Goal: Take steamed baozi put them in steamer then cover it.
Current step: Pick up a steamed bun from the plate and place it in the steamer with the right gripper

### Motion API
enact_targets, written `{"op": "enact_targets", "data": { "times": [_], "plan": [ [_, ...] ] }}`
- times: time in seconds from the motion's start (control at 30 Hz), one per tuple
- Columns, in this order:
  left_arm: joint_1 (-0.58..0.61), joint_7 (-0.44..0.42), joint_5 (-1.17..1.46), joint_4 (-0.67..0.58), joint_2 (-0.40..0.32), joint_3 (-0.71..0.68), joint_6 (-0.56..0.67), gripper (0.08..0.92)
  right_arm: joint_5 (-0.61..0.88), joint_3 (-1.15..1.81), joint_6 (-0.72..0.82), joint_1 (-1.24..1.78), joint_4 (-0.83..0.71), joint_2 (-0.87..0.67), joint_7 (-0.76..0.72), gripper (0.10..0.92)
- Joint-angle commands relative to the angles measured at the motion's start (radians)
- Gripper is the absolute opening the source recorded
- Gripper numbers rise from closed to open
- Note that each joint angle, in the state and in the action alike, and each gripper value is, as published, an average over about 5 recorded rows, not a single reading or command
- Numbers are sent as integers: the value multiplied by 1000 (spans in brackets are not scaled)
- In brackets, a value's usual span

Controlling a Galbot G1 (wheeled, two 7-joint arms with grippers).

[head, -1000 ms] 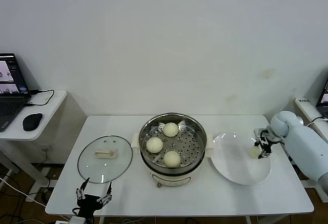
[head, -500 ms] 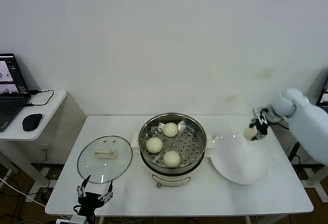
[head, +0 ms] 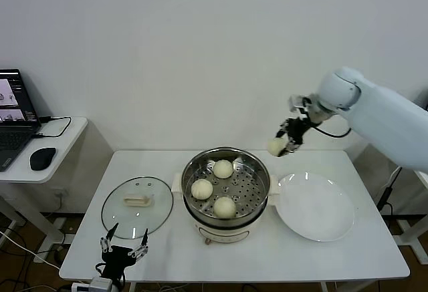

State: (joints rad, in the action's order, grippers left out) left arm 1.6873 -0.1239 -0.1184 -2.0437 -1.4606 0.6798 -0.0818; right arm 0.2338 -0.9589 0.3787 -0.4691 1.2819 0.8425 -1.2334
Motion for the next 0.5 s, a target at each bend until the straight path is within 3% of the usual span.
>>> {"op": "enact_targets", "data": {
  "times": [0.03,0.23,0.5],
  "plan": [
    [-10,-6,20,-20,7,26,-8,823,342,-379,155,-272,67,171,44,569],
    [-19,-6,22,-30,4,28,-8,823,376,-435,191,-261,73,237,70,568],
    [-23,-10,26,-38,8,34,-9,823,277,-446,210,-160,48,267,80,567]
  ]
}}
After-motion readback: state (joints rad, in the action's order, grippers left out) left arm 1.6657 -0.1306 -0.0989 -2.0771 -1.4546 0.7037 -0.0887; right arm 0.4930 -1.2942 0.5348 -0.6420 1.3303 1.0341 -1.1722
